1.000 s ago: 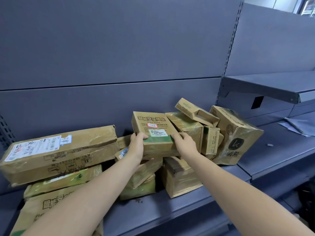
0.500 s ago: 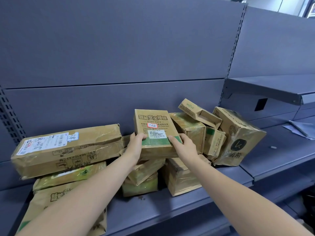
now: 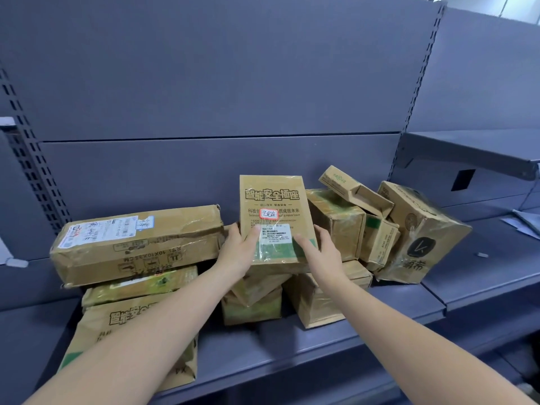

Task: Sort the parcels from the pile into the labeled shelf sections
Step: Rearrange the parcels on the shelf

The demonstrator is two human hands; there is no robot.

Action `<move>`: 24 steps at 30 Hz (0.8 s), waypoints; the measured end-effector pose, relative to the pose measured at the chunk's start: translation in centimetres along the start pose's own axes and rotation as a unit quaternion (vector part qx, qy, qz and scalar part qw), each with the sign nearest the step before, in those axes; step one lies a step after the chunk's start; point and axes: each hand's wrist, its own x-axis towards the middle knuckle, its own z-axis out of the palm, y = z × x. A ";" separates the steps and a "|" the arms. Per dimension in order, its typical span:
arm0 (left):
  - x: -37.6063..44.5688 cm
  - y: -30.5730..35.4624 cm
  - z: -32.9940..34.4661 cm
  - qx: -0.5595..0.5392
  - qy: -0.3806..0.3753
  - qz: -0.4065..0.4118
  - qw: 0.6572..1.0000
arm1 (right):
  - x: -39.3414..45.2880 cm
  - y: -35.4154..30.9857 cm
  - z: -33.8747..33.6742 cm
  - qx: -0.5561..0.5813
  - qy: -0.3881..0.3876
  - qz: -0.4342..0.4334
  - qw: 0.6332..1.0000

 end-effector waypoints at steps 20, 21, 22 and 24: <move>-2.7 -3.3 -6.8 0.005 -0.051 0.024 0.998 | -6.5 -1.1 5.1 -0.091 -0.004 -0.068 0.994; -3.0 -3.5 -7.2 0.006 -0.056 0.024 0.998 | -7.1 -1.0 5.4 -0.091 0.000 -0.069 0.993; -3.4 -3.6 -7.6 0.006 -0.061 0.024 0.998 | -7.7 -1.0 5.7 -0.093 0.005 -0.069 0.993; -4.3 -3.9 -8.3 0.009 -0.070 0.023 0.997 | -9.0 -0.9 6.3 -0.100 0.013 -0.068 0.993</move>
